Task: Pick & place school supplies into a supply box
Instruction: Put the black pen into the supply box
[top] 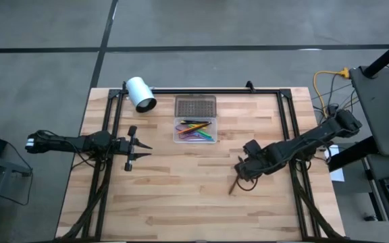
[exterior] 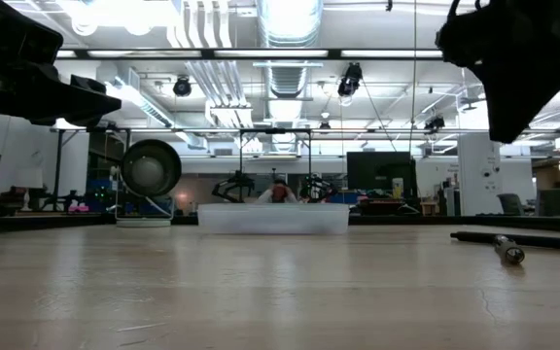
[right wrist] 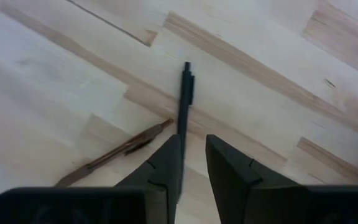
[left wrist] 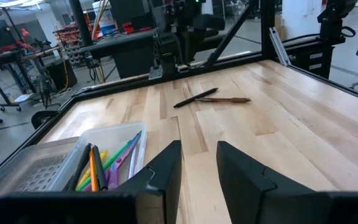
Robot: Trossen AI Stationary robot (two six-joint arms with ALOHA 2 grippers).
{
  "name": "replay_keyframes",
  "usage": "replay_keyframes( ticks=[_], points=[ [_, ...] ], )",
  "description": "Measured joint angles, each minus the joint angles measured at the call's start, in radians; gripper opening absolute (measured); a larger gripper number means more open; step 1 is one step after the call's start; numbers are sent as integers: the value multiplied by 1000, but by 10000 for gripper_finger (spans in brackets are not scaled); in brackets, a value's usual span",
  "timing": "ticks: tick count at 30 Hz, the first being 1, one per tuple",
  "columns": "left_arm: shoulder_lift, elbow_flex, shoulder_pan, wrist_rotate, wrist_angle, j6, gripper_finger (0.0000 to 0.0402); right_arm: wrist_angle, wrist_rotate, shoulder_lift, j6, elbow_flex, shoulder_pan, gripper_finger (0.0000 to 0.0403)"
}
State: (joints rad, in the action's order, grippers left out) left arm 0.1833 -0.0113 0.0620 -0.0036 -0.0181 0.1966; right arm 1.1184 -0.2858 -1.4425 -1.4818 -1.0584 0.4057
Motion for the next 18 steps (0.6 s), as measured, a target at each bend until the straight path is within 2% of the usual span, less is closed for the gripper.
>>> replay_keyframes(
  ticks=[7, 18],
  points=[
    [0, 0, 0, 0, 0, 0, 86, -7, -1, 0, 18, -36, 0, 83],
    [0, 0, 0, 0, 0, 0, 86, -11, 4, 0, -28, 14, 0, 79]
  ],
)
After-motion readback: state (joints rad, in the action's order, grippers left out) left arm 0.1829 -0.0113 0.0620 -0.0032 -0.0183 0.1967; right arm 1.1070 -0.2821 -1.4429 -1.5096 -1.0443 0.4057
